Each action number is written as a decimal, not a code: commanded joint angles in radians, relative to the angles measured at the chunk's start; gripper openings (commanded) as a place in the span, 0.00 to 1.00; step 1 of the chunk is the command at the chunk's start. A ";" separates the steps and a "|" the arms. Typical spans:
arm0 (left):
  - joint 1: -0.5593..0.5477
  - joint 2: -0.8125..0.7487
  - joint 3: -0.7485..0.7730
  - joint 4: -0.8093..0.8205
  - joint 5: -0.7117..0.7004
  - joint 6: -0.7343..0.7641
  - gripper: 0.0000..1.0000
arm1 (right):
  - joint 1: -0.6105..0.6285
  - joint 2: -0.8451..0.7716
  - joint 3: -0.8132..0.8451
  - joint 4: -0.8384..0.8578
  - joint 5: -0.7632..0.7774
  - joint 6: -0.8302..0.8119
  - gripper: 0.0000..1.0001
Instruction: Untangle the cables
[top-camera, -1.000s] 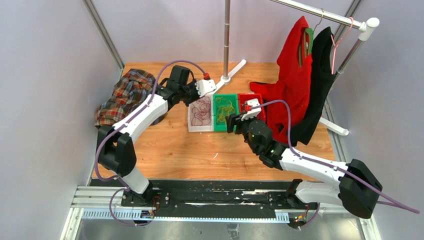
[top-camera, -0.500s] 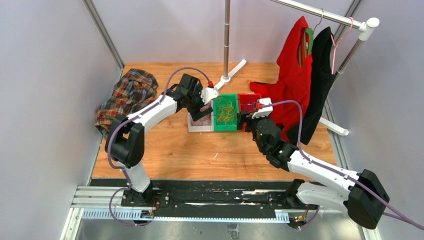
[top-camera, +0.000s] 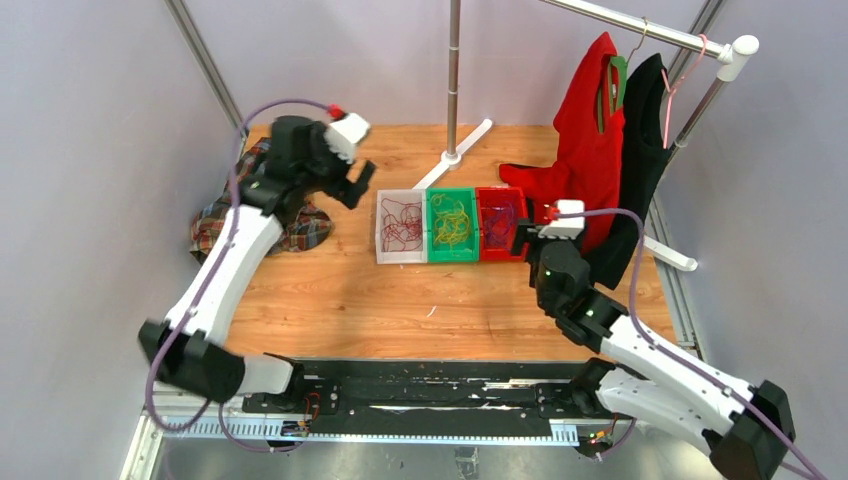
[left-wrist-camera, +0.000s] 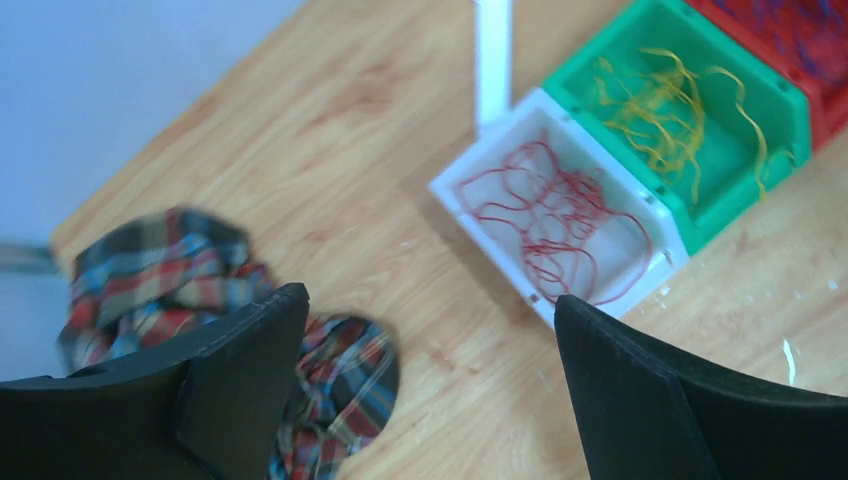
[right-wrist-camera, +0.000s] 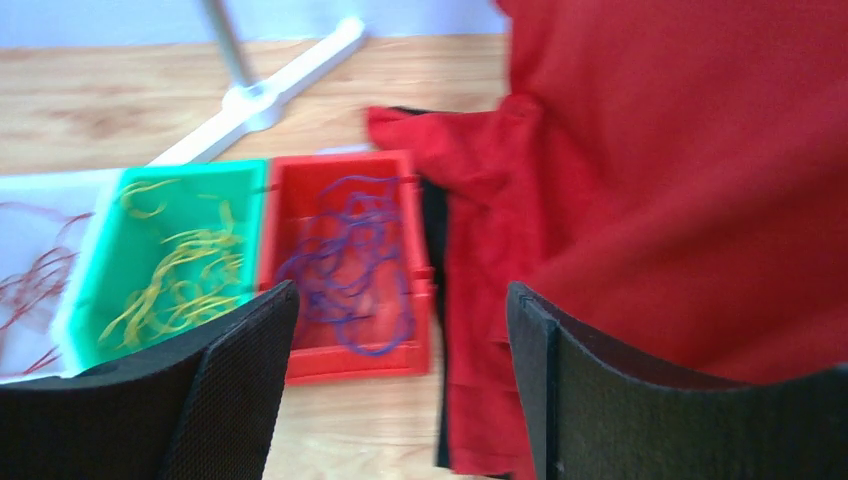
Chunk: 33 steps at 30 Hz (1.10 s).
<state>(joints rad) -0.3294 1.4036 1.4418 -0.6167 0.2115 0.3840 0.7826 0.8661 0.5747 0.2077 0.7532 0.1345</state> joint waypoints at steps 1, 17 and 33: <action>0.108 -0.173 -0.173 0.116 -0.024 -0.162 0.98 | -0.083 -0.113 -0.097 -0.032 0.172 -0.048 0.76; 0.253 -0.325 -1.071 1.056 -0.101 -0.221 0.98 | -0.418 -0.259 -0.462 0.341 0.090 -0.250 0.76; 0.256 -0.018 -1.326 1.875 -0.190 -0.272 0.98 | -0.622 0.335 -0.518 0.934 -0.283 -0.234 0.76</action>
<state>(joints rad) -0.0803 1.2640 0.2100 0.8494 0.0570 0.1474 0.1848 1.1103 0.0616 0.9043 0.5648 -0.0723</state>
